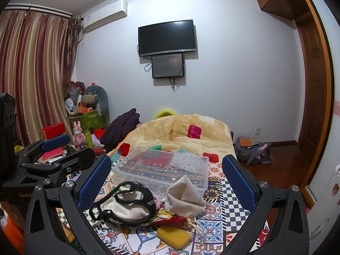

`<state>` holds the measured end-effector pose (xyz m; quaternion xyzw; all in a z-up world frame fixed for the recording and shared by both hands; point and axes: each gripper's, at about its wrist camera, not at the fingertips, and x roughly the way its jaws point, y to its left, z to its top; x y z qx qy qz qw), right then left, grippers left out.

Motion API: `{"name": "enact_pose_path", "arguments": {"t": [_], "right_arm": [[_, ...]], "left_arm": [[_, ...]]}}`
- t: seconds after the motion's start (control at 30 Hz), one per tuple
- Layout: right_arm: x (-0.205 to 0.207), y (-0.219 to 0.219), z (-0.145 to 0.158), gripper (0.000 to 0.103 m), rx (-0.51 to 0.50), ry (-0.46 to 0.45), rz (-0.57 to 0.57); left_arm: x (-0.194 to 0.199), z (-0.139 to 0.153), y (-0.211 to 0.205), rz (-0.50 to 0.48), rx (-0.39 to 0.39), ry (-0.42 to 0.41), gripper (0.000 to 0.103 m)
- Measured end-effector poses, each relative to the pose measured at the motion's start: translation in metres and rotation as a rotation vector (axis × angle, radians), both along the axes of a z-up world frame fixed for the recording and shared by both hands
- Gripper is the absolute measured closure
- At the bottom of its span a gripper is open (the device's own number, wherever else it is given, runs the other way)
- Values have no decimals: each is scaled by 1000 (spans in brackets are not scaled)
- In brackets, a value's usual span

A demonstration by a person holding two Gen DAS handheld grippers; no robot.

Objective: Organize soft objects

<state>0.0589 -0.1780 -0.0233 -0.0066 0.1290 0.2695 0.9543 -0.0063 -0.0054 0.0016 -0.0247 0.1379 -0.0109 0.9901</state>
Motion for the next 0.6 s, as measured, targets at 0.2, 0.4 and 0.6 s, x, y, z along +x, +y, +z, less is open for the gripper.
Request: {"name": "enact_pose_path", "arguments": {"t": [0.2, 0.4, 0.6], "right_arm": [[4, 1, -3, 0, 7, 25, 13], [17, 3, -15, 0, -31, 103, 37], [32, -5, -43, 0, -100, 197, 41]], "left_arm": [[2, -1, 2, -16, -7, 16, 0], [10, -16, 4, -44, 5, 84, 0], [23, -47, 17, -20, 23, 172, 6]]}}
